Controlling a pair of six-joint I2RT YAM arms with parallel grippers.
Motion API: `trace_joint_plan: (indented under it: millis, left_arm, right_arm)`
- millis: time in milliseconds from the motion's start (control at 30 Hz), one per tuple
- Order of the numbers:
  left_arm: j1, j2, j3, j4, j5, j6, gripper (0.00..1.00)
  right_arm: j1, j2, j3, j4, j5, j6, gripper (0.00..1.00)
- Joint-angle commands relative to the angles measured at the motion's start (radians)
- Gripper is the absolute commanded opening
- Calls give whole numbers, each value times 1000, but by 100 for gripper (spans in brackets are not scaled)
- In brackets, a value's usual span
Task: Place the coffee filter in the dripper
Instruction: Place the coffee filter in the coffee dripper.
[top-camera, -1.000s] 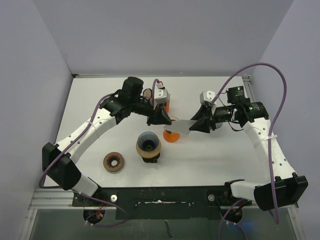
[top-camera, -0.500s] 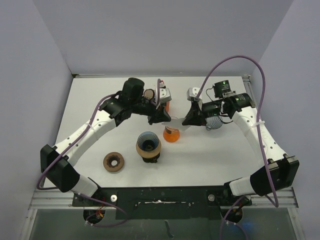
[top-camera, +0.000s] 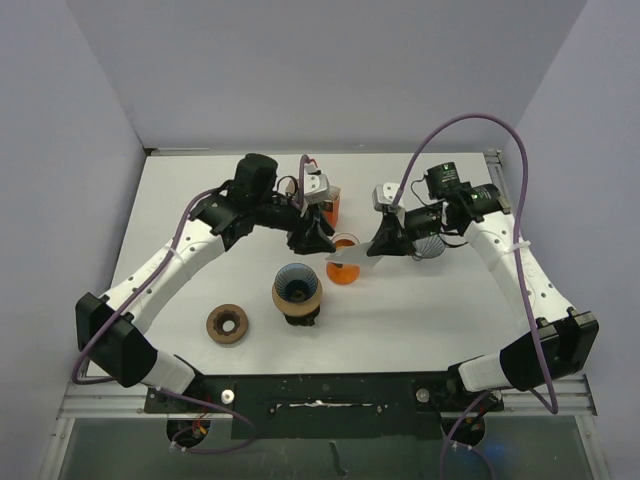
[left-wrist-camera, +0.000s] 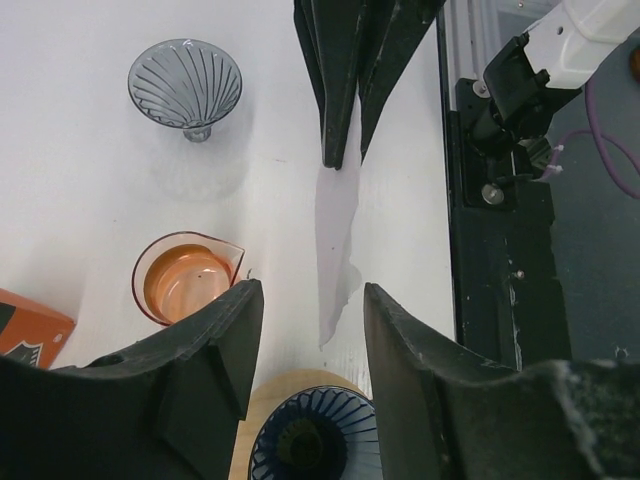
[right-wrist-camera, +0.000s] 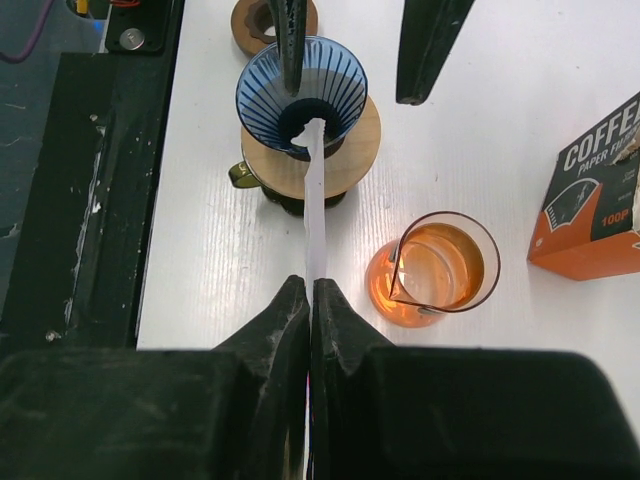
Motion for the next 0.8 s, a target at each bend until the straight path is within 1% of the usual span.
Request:
trace_joint_plan:
  millis: [0,367,500,633,767]
  left_arm:
    - [14,-36,18,29,50,-28,44]
    - [8,-41,-19,27,33,11,44]
    - [-5,-39,-26,23,20,25,41]
    - [-6,-35,-23,23,15,26,35]
    - [-7,-32,-20,23,12,27,35]
  right_arm:
    - [20,-23,13,-11,-16,-45,0]
    - [48,-22,15,9,-23,-9,0]
    - [50,-22,20,9,-24,-1,0]
    - [50,-25,20,8,-22,1,0]
    - [51,-25,20,9,-22,2,0]
